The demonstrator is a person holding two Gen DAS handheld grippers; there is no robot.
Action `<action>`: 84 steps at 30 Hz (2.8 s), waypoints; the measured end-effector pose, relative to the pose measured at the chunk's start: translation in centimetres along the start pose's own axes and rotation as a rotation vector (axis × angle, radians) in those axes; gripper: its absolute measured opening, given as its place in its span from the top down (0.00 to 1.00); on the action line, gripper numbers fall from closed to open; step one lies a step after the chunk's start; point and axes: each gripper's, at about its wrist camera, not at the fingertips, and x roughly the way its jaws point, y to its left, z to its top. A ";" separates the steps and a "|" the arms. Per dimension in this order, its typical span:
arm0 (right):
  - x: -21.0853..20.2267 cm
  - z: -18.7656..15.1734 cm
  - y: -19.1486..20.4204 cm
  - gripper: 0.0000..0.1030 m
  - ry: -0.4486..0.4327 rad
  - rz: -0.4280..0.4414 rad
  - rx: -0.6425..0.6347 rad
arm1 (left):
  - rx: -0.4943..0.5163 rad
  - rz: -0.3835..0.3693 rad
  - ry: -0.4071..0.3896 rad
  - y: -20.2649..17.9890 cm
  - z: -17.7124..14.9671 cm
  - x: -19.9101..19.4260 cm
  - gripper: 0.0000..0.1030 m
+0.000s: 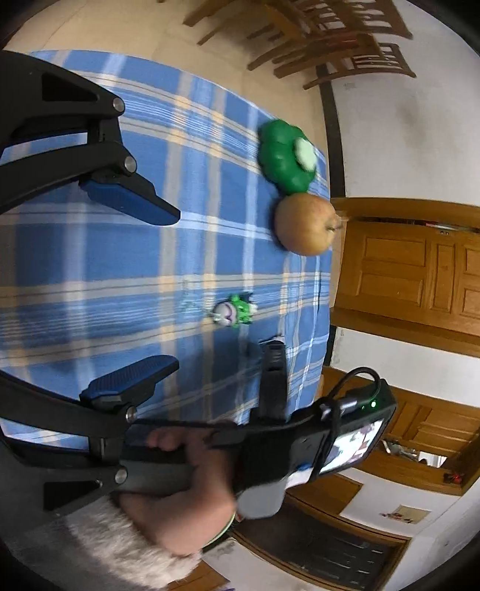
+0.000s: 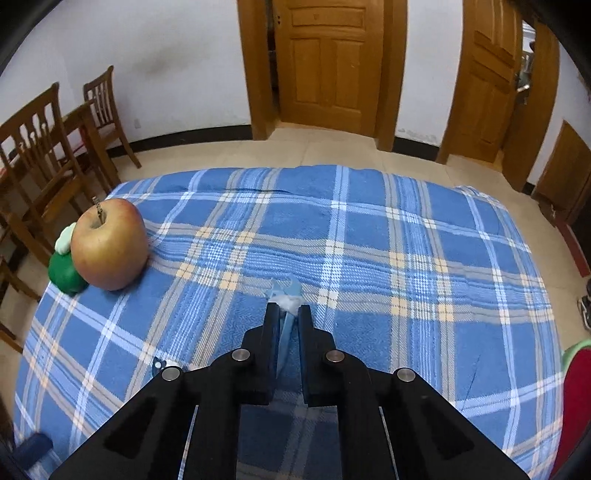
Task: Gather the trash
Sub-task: 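Grasp the green toy figure with the left tool while the right tool grasps the blue toy, then carry the toy figure and blue toy over the red bucket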
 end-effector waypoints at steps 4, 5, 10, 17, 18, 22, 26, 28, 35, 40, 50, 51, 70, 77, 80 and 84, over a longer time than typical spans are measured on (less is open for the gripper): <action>-0.2 -0.2 -1.5 0.91 -0.013 0.060 0.052 | 0.006 0.018 0.015 -0.1 1.7 2.0 0.34; -0.2 -0.3 -1.6 0.91 -0.018 0.068 0.057 | 0.013 0.028 0.020 -0.1 2.1 2.5 0.35; -0.4 -0.6 -1.4 0.91 -0.024 0.059 0.053 | 0.007 0.006 0.037 -0.2 3.8 4.6 0.38; -0.4 -0.5 -1.7 0.91 -0.024 0.063 0.061 | 0.017 -0.014 0.061 0.1 4.7 7.3 0.57; -0.4 -0.5 -1.7 0.91 -0.024 0.061 0.060 | 0.012 -0.054 0.070 0.1 4.7 7.5 0.66; -0.4 -0.5 -1.3 0.91 -0.026 0.035 0.040 | 0.056 -0.059 0.074 -0.9 4.6 7.5 0.79; -0.3 -0.3 -0.7 0.91 -0.031 0.003 0.019 | 0.069 -0.050 0.072 -1.3 4.6 7.5 0.80; -0.3 -0.2 -0.8 0.91 -0.035 0.013 0.027 | 0.069 -0.052 0.071 -1.2 4.5 7.4 0.80; -3.5 -1.4 -1.6 0.98 -0.074 0.020 0.078 | 0.112 -0.031 0.052 -1.9 3.5 4.6 0.80; -7.2 -3.2 -1.1 0.98 -0.114 0.038 0.068 | 0.115 -0.025 -0.003 -2.1 2.9 0.4 0.80; -16.4 -8.4 -0.8 0.98 -0.242 0.152 0.107 | 0.101 -0.041 -0.094 -1.0 0.4 -8.1 0.80; -17.2 -9.0 -0.7 0.98 -0.255 0.158 0.104 | 0.099 -0.048 -0.096 -0.9 0.0 -8.6 0.80; -25.9 -20.7 -3.1 0.98 -0.322 0.040 0.146 | 0.222 -0.141 -0.097 -7.1 -6.0 -12.5 0.80; -28.4 -23.0 -6.0 0.98 -0.325 -0.057 0.185 | 0.314 -0.219 -0.098 -12.2 -7.2 -12.0 0.80; -29.7 -24.2 -7.5 0.98 -0.339 -0.104 0.222 | 0.359 -0.254 -0.090 -14.4 -7.7 -11.8 0.80; -31.4 -25.7 -9.3 0.98 -0.355 -0.158 0.278 | 0.409 -0.299 -0.080 -16.9 -8.2 -11.5 0.80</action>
